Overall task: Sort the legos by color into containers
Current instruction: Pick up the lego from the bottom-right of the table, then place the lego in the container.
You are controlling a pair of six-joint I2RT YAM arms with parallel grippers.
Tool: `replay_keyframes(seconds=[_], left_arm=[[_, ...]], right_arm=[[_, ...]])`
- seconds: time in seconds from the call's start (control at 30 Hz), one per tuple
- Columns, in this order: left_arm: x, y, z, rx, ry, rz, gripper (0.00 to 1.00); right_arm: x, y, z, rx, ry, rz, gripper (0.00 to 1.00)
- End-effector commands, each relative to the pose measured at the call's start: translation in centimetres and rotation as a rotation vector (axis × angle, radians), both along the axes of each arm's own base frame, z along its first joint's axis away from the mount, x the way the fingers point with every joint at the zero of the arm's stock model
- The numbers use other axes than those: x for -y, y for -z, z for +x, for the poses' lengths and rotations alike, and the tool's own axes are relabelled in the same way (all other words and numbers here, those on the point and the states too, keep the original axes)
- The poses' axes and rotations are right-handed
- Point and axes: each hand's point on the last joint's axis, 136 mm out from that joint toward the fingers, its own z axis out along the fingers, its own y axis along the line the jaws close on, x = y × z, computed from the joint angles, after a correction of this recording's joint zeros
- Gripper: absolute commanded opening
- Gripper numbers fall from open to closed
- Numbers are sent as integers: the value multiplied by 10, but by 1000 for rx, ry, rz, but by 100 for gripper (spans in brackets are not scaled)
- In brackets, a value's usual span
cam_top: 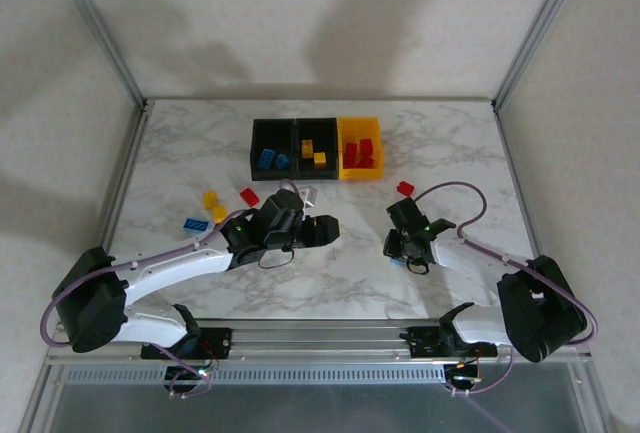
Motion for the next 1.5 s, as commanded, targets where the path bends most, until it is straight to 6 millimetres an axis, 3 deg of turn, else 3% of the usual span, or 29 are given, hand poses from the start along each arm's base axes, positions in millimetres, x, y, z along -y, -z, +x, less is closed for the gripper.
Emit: replay_keyframes(seconds=[0.0, 0.13, 0.3, 0.67, 0.7, 0.8, 0.93, 1.1, 1.33, 1.47], left_arm=[[1, -7, 1, 26, -7, -11, 62], [-7, -8, 4, 32, -43, -3, 62], [-27, -11, 11, 34, -122, -6, 62], [-132, 9, 26, -60, -463, 86, 62], [-142, 10, 25, -68, -493, 92, 62], [-165, 17, 23, -99, -564, 110, 62], [-186, 24, 20, -126, -623, 123, 62], [-192, 22, 20, -131, -640, 110, 62], [-193, 20, 19, -137, -643, 98, 62], [-195, 18, 17, -131, -652, 83, 62]], right_arm=[[-3, -3, 4, 4, -14, -33, 28], [-14, -20, 9, 32, -42, -33, 23], [-45, -60, 28, 117, -107, 29, 22], [-150, -116, 111, 265, -320, 148, 23], [-171, -120, 113, 273, -364, 166, 23], [-203, -128, 134, 294, -414, 200, 23], [-241, -135, 158, 318, -465, 235, 23], [-280, -134, 183, 318, -506, 295, 23], [-329, -111, 220, 303, -523, 360, 25], [-347, -97, 237, 290, -518, 383, 25]])
